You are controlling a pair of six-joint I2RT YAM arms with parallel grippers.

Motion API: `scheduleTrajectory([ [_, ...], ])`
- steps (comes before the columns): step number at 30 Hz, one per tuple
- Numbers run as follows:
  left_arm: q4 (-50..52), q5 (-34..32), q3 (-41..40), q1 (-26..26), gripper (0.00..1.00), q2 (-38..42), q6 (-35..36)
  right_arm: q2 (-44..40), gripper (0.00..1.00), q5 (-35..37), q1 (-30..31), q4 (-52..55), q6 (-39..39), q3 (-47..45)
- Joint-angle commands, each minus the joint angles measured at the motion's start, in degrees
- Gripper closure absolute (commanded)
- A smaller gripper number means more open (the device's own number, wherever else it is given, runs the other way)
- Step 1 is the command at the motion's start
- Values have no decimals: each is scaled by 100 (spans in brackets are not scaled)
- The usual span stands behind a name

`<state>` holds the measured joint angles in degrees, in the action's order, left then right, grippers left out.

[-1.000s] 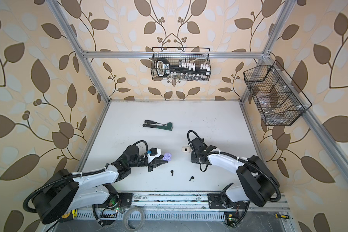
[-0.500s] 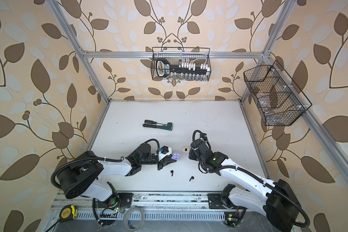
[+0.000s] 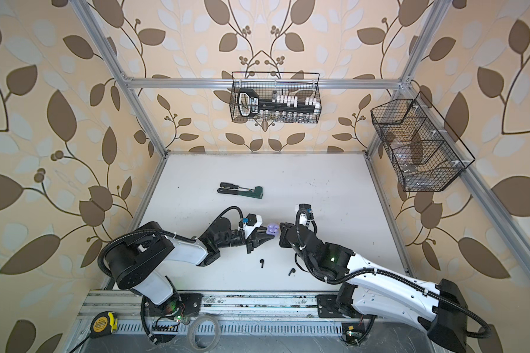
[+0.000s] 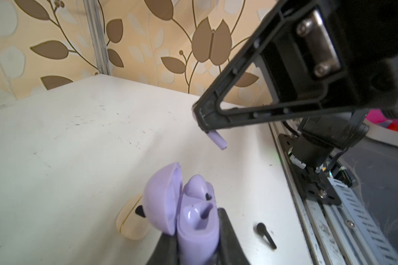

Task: Insert wireless bluetooth earbuds into charging case
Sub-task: Insert the wireless bluetooth earbud into the charging case.

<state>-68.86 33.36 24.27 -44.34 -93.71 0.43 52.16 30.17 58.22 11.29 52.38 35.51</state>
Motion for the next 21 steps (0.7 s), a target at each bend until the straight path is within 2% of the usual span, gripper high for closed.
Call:
scheduleTrajectory([
  [1,-1251,153,9,-49,100,-116,-497,31,83,564,232,-567,-108,171],
  [7,-1269,206,18,-66,100,-19,-655,124,83,935,532,-1014,-291,129],
  [21,-1270,-57,-96,-110,100,296,-866,348,84,1043,634,-1382,-316,-9],
])
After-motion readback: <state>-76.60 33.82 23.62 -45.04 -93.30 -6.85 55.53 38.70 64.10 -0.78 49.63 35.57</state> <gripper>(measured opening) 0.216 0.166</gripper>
